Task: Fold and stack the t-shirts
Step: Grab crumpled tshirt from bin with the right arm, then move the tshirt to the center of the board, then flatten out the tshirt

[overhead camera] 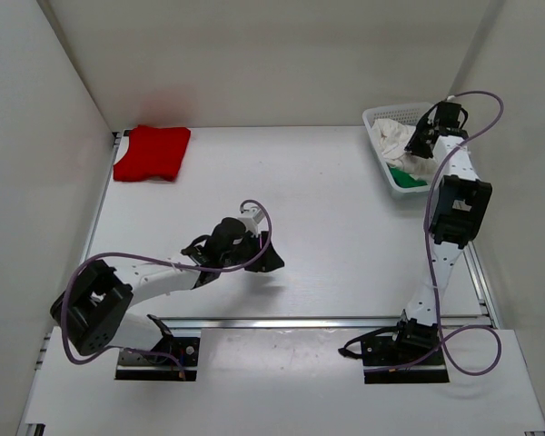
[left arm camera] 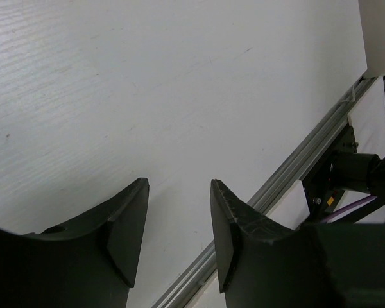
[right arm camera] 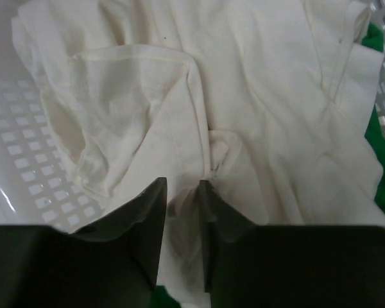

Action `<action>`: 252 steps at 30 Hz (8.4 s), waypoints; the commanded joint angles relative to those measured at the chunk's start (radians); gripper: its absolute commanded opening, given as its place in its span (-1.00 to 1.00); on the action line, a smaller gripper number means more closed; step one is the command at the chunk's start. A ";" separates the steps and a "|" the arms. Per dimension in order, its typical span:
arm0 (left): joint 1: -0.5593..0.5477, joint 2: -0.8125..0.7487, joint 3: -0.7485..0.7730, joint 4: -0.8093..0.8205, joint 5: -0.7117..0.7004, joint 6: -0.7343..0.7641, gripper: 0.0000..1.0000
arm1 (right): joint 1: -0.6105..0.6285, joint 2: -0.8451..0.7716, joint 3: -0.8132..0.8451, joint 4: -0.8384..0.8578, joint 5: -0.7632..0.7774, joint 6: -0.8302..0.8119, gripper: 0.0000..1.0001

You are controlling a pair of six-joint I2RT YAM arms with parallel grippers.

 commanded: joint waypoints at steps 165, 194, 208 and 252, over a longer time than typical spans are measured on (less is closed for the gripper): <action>0.437 -0.029 0.096 -0.233 -0.265 0.022 0.22 | 0.465 -1.101 -1.255 0.395 -0.181 0.145 -0.48; 0.509 0.084 0.166 -0.082 -0.093 -0.104 -1.00 | 0.342 -0.822 -1.531 0.794 -0.180 0.326 -0.65; 0.767 -0.072 0.030 -0.191 0.132 -0.136 -0.84 | 0.299 -0.679 -1.384 0.744 -0.204 0.305 -1.00; 0.772 0.310 0.256 -0.045 -0.142 -0.127 -1.00 | 0.271 -0.823 -1.511 0.732 -0.172 0.322 -0.98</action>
